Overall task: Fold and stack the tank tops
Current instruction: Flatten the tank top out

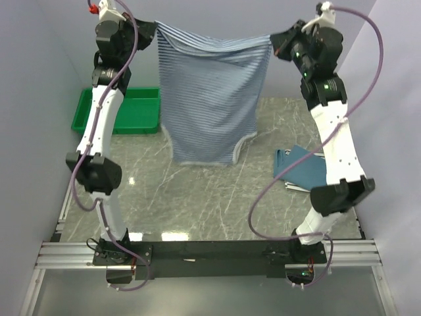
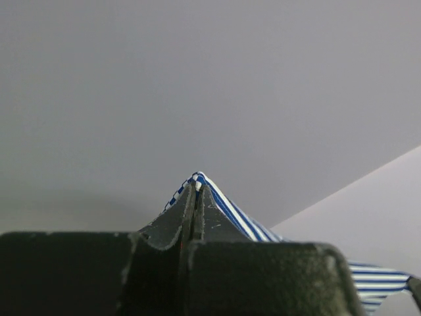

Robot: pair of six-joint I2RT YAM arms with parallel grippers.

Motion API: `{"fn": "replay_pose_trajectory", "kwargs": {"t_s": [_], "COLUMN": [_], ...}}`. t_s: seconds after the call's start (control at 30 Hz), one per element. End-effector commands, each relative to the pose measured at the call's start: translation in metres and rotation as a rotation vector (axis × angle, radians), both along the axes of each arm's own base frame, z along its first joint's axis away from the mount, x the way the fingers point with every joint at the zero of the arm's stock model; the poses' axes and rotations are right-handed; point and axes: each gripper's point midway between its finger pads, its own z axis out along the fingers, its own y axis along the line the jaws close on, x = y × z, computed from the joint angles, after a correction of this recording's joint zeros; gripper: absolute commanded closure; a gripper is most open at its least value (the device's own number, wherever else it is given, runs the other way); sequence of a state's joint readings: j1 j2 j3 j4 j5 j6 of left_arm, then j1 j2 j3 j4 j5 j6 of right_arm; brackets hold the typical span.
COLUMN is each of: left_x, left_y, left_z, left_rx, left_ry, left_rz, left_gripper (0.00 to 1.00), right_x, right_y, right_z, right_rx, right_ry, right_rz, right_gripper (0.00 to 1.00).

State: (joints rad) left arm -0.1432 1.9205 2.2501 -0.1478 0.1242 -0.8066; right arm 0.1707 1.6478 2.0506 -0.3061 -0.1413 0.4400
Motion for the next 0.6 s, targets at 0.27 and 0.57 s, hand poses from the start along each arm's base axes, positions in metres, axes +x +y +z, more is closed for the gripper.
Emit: {"fn": "replay_pose_trajectory", "kwargs": {"t_s": [0.27,0.57], "left_x": [-0.082,-0.162], "left_y": [0.019,0.013], "left_z": [0.082,-0.264], "left_rx": [-0.020,-0.171], "left_ry": [-0.256,0.537], "left_rz": [-0.104,-0.006], "left_gripper": [1.00,0.99], "right_x": [-0.041,-0.131], "right_y": [-0.019,-0.006], "right_z": [0.041,-0.271], "right_rx": [0.051,0.148], "right_ry": [-0.173,0.431], "right_rz": [-0.026,0.044], "right_gripper": [1.00,1.00]}}
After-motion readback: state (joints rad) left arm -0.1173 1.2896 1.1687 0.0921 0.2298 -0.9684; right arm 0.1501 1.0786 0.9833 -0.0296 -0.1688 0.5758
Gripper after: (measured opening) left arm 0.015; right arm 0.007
